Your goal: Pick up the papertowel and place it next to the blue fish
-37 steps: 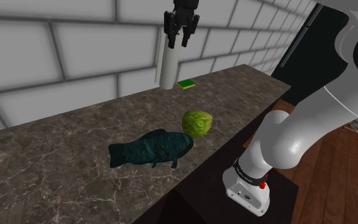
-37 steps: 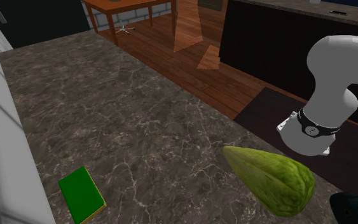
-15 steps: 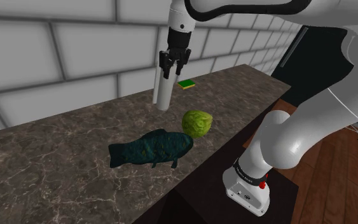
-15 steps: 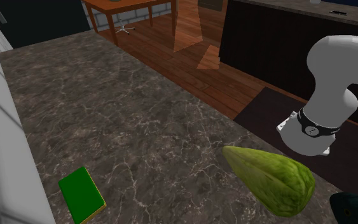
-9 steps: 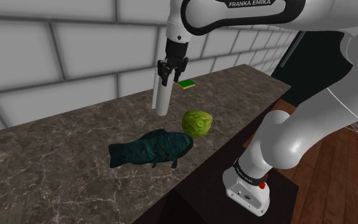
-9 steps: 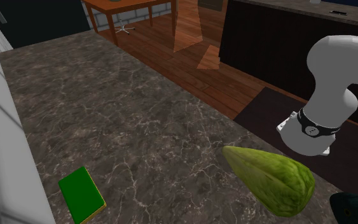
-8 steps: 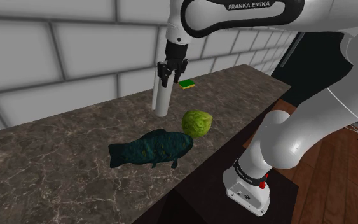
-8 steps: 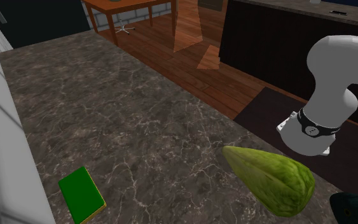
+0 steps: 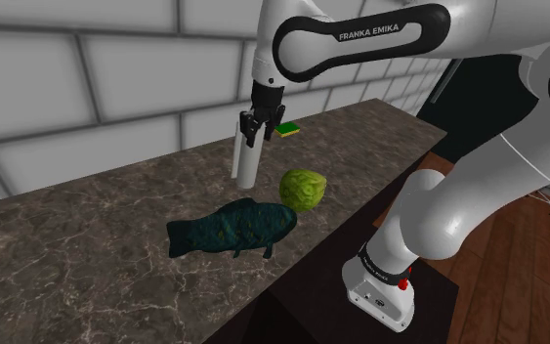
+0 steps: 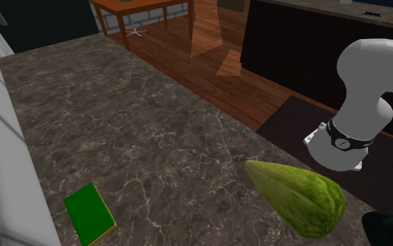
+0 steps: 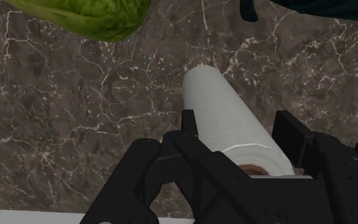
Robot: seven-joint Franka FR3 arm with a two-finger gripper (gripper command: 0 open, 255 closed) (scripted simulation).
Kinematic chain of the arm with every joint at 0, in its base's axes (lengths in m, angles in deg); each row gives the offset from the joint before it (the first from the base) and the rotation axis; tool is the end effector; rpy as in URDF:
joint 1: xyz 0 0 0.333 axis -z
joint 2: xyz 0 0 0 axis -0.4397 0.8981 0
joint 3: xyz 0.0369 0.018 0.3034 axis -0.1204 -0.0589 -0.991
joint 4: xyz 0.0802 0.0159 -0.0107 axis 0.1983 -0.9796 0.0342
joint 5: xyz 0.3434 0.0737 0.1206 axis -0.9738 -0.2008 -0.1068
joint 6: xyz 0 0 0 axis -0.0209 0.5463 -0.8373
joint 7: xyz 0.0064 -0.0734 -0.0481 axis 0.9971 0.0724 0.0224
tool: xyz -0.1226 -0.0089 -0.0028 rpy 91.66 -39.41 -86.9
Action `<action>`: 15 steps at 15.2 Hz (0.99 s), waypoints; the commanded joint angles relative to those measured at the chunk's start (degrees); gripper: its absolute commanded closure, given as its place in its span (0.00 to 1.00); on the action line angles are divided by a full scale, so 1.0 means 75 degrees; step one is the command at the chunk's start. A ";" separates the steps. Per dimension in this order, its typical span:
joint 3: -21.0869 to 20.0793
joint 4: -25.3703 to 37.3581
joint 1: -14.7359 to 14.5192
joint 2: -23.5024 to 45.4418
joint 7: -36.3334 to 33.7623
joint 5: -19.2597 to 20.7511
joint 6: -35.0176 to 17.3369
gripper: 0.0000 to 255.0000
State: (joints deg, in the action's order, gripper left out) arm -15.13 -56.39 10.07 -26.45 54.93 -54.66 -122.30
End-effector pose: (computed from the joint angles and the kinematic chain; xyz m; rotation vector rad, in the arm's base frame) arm 0.4133 0.1205 0.4531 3.1249 -0.0262 -0.0112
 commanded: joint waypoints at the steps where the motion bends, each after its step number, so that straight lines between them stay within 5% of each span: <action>1: -0.0001 -0.0181 0.0000 0.0056 -0.0005 0.0001 -0.0241 1.00; 9: -0.0002 -0.0736 0.0002 0.0355 -0.0018 0.0009 -0.1095 1.00; 15: -0.0002 -0.0736 0.0002 0.0355 -0.0018 0.0009 -0.1095 1.00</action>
State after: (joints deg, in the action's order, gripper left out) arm -15.15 -61.90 10.08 -23.78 54.79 -54.59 -130.50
